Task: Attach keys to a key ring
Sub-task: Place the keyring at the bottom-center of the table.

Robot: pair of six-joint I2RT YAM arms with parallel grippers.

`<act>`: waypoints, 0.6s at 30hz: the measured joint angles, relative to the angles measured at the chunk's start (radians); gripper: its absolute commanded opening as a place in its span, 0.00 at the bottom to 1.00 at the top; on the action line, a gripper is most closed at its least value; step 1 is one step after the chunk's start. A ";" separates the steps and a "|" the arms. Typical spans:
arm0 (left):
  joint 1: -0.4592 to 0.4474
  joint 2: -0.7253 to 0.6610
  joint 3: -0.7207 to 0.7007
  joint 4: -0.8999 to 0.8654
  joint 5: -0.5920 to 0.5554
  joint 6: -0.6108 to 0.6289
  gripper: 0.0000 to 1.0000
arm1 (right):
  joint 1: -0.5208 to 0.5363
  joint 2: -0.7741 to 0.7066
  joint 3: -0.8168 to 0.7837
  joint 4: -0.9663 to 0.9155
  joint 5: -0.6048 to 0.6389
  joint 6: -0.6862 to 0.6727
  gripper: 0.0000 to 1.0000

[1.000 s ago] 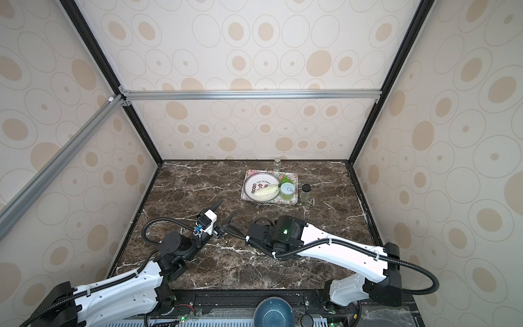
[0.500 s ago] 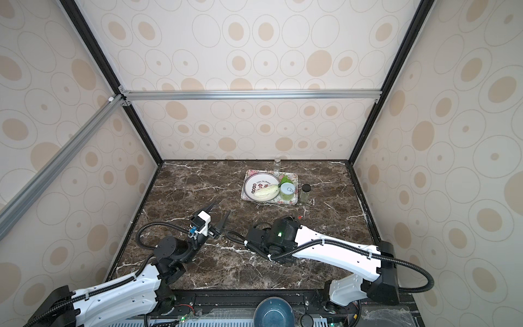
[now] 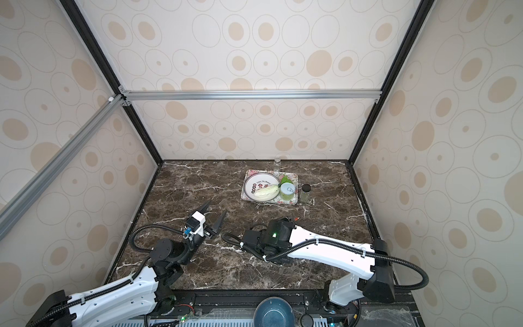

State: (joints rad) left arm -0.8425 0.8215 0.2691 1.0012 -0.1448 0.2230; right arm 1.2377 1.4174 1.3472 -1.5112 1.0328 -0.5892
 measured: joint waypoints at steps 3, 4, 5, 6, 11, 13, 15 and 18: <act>0.000 0.000 0.000 0.000 0.000 0.000 0.65 | 0.001 0.000 0.012 0.000 -0.021 0.005 0.00; 0.000 0.000 0.000 0.000 0.000 0.000 0.65 | 0.001 0.000 0.014 0.000 -0.027 0.006 0.00; 0.000 0.000 -0.002 0.000 -0.001 0.000 0.65 | 0.001 0.000 0.014 0.001 -0.035 0.006 0.00; 0.000 0.000 -0.003 0.001 -0.002 0.000 0.65 | 0.001 0.000 0.015 0.001 -0.042 0.006 0.00; 0.001 -0.011 -0.006 0.000 -0.005 -0.004 0.66 | 0.001 0.000 0.018 0.014 -0.069 0.005 0.00; 0.001 -0.021 -0.010 0.000 -0.008 -0.005 0.66 | 0.002 0.000 0.020 0.020 -0.079 0.016 0.00; 0.002 -0.029 -0.013 0.000 -0.011 -0.007 0.67 | 0.002 0.000 0.037 0.032 -0.102 0.041 0.00; 0.002 -0.034 -0.018 0.000 -0.012 -0.009 0.67 | 0.002 -0.002 0.088 0.058 -0.163 0.082 0.00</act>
State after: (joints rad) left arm -0.8410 0.7872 0.2516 1.0016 -0.1570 0.2142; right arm 1.2400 1.4158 1.4353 -1.4536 0.8700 -0.5068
